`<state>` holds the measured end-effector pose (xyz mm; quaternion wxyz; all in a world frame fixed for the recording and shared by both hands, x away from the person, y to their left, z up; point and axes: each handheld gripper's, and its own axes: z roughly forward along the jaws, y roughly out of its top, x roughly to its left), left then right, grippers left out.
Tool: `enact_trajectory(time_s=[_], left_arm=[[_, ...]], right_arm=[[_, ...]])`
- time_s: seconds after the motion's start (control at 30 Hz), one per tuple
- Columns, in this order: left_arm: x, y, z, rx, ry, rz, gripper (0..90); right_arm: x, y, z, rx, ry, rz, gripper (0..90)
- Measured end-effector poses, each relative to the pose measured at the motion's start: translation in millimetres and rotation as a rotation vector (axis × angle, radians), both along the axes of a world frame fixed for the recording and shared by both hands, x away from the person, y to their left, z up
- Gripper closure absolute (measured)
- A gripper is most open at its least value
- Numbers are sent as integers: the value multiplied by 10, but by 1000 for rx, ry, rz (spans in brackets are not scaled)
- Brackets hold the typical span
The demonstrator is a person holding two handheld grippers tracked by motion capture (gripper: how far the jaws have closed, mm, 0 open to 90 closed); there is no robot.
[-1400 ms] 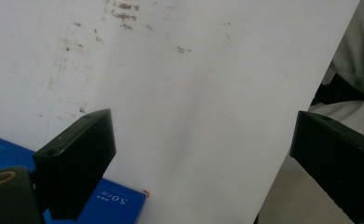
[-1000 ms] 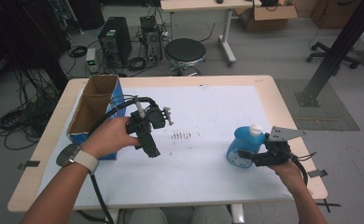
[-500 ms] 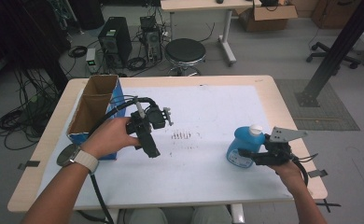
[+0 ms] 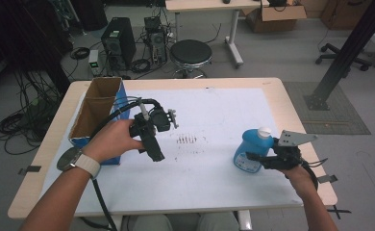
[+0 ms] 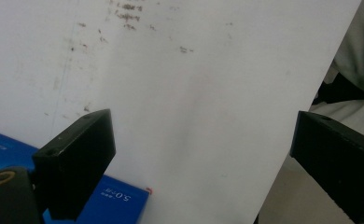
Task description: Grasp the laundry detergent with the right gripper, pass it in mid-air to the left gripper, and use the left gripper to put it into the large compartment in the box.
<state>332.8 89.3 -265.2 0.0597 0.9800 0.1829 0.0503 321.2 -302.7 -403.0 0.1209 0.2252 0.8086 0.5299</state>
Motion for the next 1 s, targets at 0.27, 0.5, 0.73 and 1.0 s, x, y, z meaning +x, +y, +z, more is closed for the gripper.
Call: enact_trajectory(time_s=[0.27, 0.5, 0.73, 1.0], left_arm=[[-14, -71, 122, -9, -19, -14, 71], [-58, -187, 232, -1, -26, -49, 72], [-100, -320, 420, -7, -36, -91, 72], [-179, -476, 591, -25, -42, -142, 71]], right_arm=[[-11, -23, 143, -2, -1, 14, 444], [-40, -17, 292, -17, 9, 58, 443], [-85, 91, 462, -22, 34, 158, 442], [-107, 301, 610, -12, 37, 278, 442]])
